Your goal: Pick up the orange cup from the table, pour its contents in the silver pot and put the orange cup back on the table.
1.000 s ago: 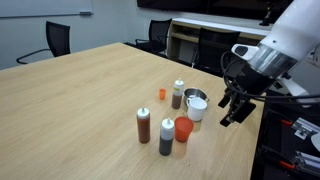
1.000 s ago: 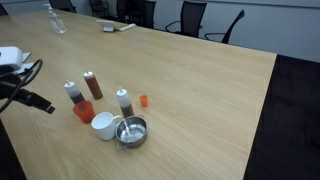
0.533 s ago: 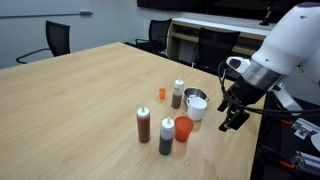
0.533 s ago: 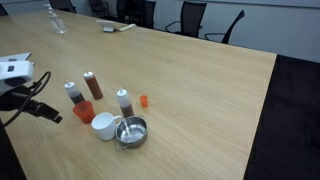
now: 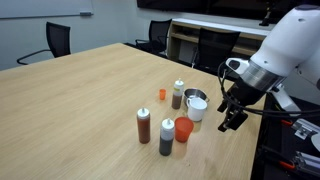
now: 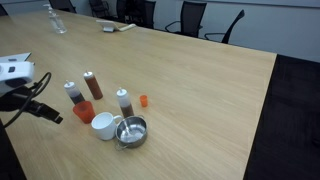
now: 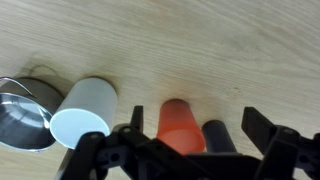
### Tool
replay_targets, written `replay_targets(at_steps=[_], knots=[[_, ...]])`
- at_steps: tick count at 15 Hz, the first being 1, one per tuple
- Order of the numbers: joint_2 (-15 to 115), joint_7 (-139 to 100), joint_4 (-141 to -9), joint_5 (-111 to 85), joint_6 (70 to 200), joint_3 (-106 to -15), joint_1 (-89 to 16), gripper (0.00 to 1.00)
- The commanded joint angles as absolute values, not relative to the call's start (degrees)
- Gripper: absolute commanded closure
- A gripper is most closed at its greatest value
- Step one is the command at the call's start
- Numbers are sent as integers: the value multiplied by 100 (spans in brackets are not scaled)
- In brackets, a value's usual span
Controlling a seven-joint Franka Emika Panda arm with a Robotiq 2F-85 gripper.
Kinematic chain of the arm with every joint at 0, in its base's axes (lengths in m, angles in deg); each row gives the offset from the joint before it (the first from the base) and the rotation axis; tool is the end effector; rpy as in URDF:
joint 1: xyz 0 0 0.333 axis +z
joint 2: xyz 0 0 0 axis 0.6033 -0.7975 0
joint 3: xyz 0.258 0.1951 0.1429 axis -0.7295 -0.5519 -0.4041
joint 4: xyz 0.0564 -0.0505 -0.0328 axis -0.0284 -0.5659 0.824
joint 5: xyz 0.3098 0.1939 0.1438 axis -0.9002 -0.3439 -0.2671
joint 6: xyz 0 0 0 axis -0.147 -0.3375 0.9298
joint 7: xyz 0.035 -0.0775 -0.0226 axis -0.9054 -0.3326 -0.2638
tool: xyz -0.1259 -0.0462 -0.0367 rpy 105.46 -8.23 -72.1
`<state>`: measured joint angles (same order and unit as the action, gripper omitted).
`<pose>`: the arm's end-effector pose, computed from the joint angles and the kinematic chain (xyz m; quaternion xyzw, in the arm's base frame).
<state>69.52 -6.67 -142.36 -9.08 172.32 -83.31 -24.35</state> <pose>0.3466 0.2225 0.2593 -0.9741 -0.1834 -0.1290 0.0303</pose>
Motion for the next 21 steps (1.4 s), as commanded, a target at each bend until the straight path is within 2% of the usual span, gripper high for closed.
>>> replay_targets(at_steps=[1, 8, 14, 21], knots=[[6695, 4, -14162, -147, 17643, -8382, -2709, 0], [6040, 1257, -13578, 1469, 17712, -8091, -2610, 0], [5053, 2307, -12732, 2814, 17597, -7357, -2025, 0], [3808, 2758, -11869, 3175, 17751, -6530, -1348, 0]])
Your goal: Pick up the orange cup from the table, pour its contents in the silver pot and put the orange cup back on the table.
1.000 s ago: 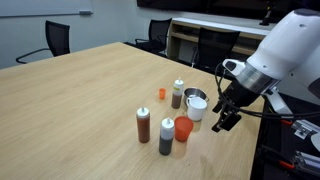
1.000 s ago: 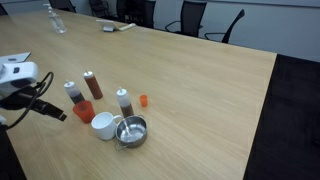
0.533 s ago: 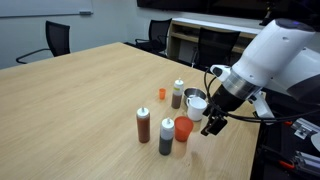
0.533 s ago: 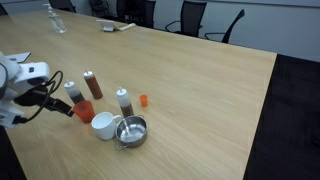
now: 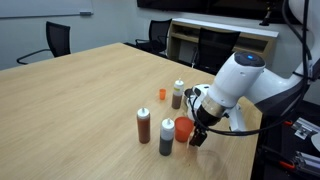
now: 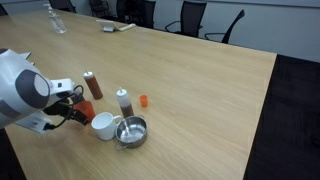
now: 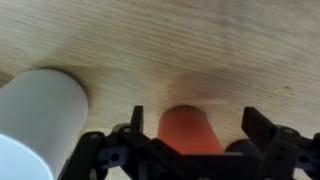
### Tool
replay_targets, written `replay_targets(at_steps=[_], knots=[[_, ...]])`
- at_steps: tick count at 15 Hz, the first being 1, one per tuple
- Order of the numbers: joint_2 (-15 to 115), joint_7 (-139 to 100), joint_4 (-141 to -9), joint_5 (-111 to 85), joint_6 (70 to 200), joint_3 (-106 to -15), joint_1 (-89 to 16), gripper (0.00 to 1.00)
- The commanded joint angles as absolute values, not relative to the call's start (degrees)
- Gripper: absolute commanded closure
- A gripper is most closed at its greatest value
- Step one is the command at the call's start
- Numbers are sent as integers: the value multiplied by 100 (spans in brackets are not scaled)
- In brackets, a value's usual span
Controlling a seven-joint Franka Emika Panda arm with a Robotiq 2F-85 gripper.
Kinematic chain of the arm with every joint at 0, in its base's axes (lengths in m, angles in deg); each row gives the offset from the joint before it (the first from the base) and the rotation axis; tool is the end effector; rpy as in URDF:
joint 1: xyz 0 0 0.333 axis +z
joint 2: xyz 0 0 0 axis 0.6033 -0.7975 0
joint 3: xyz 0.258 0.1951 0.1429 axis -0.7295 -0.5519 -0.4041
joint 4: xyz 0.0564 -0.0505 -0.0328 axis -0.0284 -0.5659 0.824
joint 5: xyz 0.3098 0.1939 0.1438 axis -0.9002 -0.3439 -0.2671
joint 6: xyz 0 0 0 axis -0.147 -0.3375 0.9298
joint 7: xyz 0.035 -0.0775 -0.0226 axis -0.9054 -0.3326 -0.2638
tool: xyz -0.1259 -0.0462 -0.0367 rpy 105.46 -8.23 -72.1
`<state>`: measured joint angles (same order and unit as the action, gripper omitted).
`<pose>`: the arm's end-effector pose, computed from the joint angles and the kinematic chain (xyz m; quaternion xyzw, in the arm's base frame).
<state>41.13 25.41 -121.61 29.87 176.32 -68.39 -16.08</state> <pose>0.4296 0.2653 0.1493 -0.9775 -0.1777 -0.1124 0.0157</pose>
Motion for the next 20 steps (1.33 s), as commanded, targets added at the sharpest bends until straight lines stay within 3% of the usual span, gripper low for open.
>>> replay_targets(at_steps=[1, 6, 14, 20], knots=[[3702, 2755, -11782, 3151, 17758, -6456, -1295, 0], [3536, 2799, -11584, 3135, 17908, -6089, -1059, 0], [3584, 3021, -11840, 2933, 19576, -5135, -329, 0], [3415, 2844, -12045, 2780, 20111, -4566, 219, 0]])
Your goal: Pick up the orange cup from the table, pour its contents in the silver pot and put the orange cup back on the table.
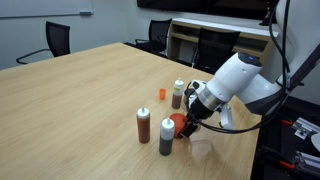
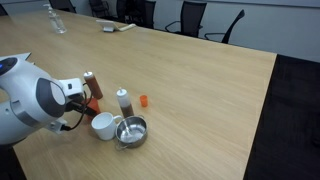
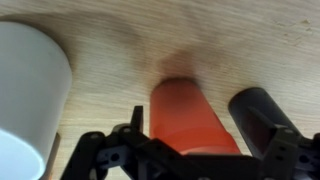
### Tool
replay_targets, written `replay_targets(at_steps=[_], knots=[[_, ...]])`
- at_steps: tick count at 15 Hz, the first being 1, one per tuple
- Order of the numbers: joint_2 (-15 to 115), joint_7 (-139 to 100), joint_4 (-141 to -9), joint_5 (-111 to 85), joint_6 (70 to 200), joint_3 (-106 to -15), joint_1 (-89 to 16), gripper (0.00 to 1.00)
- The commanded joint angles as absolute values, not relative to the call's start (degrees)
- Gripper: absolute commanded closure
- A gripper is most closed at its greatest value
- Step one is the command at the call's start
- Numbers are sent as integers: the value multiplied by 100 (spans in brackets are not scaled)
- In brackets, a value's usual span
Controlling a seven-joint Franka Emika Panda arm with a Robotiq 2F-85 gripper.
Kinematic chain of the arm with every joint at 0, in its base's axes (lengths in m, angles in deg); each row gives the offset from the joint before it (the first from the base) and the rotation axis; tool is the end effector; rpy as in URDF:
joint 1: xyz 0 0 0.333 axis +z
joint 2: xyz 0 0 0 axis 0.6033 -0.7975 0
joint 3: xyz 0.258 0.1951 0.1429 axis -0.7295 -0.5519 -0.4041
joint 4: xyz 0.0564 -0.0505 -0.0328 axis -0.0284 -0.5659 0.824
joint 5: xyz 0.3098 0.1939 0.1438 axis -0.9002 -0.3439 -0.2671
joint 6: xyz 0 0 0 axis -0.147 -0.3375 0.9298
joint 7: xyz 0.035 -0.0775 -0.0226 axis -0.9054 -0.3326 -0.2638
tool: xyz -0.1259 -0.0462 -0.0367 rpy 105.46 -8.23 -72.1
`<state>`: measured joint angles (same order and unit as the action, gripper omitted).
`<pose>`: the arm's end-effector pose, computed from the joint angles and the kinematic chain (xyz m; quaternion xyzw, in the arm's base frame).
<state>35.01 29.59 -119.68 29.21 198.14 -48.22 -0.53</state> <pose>0.4592 0.2609 0.1460 -0.9645 -0.1494 -0.1969 0.0931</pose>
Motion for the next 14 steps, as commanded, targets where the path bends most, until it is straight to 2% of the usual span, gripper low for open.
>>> replay_targets(at_steps=[1, 8, 9, 10, 12, 14], knots=[[3536, 2816, -11974, 2838, 19881, -4867, -28, 0], [3420, 2829, -11899, 2941, 19867, -4975, -37, 0], [3387, 2829, -11900, 2934, 19866, -4954, -26, 3], [3360, 2828, -11896, 2930, 19863, -4923, -5, 27], [3327, 2833, -11887, 2908, 19861, -4871, 20, 29], [3304, 2828, -11866, 2912, 19861, -4849, 8, 44]])
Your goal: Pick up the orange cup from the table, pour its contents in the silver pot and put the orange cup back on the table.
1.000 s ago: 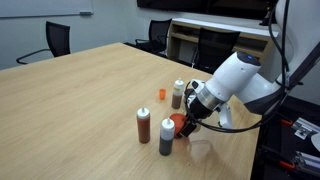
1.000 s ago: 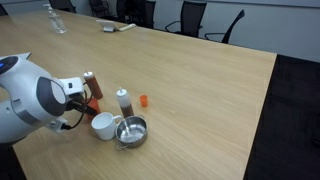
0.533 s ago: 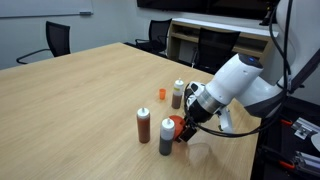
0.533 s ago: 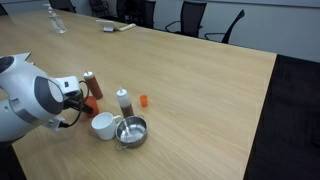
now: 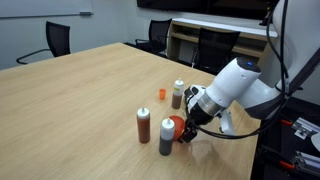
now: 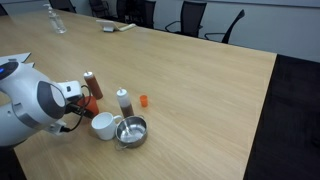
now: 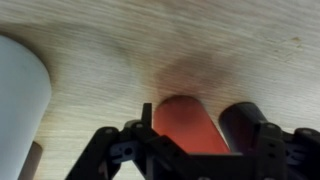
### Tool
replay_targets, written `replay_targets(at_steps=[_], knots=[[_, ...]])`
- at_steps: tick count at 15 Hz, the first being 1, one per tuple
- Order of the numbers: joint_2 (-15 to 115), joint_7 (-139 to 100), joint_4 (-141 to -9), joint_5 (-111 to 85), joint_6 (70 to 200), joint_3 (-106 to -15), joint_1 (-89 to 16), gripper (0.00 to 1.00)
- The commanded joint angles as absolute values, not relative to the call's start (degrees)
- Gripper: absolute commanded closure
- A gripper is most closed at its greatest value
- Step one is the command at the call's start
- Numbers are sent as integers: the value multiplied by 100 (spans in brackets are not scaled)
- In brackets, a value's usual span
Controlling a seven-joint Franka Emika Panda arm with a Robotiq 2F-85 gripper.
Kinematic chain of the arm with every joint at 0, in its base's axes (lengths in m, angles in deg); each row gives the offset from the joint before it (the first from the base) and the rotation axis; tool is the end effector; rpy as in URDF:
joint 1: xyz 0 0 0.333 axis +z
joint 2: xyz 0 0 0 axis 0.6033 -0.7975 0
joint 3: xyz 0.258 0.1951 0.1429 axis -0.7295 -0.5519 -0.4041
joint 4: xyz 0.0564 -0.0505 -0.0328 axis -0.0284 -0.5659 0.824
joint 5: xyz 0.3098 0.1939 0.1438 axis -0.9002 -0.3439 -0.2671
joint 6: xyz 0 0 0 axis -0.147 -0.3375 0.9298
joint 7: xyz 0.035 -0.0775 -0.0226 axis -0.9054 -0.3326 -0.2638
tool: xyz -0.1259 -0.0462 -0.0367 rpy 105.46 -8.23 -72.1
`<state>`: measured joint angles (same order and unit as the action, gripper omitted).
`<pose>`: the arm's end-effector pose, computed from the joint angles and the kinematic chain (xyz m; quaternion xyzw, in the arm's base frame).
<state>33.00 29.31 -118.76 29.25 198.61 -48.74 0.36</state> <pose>0.4532 0.2725 0.1327 -0.9634 -0.1651 -0.1890 0.0946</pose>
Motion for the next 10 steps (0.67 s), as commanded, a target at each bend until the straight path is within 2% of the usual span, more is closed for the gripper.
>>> replay_targets(at_steps=[1, 8, 10], knots=[[3291, 2825, -11848, 2920, 19861, -4846, -2, 50], [3272, 2808, -11671, 2960, 19861, -4908, -96, 100], [3273, 2808, -11656, 2980, 19861, -4939, -131, 100]])
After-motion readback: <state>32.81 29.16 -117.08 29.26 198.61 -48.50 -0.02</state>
